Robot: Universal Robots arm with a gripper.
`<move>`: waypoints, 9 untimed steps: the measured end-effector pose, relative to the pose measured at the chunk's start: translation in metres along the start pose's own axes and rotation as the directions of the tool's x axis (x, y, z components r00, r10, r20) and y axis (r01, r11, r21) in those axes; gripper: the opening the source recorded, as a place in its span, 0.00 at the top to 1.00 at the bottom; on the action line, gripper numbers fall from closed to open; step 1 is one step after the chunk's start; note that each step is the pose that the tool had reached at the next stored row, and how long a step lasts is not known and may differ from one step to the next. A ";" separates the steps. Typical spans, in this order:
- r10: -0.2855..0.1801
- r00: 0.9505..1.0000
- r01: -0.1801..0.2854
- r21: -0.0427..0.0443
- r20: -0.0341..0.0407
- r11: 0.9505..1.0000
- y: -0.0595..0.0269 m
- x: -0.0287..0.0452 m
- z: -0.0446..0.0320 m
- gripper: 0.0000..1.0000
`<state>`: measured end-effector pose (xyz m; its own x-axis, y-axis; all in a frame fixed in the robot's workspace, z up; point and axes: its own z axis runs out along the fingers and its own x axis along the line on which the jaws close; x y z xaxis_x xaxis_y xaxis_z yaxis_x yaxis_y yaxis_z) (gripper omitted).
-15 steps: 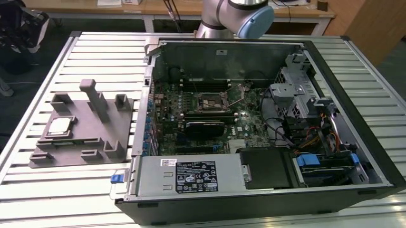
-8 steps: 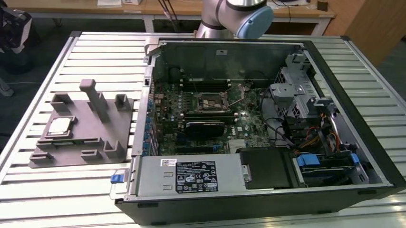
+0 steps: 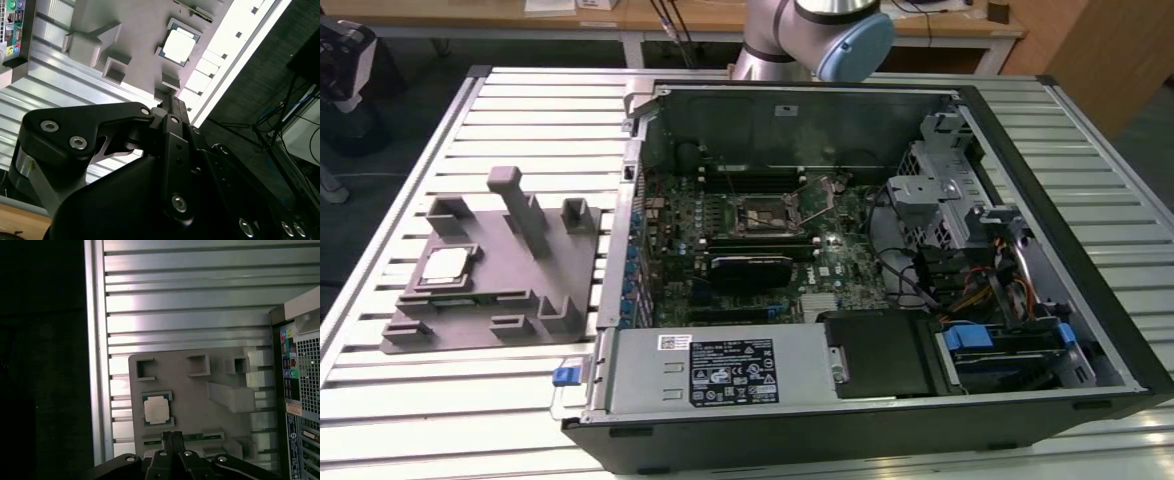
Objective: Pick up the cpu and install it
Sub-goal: 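Pick up the cpu and move it towards the insertion slot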
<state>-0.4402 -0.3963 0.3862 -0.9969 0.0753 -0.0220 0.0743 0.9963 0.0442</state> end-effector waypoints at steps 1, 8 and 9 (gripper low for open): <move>0.000 1.000 0.000 0.000 0.000 1.000 0.0000 0.0000 0.0000 0.89; 0.000 1.000 0.000 0.000 0.000 1.000 -0.0001 0.0001 0.0030 0.89; 0.000 1.000 0.000 0.000 0.000 1.000 -0.0001 0.0001 0.0035 0.89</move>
<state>-0.4402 -0.3963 0.3827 -0.9969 0.0753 -0.0220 0.0743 0.9963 0.0442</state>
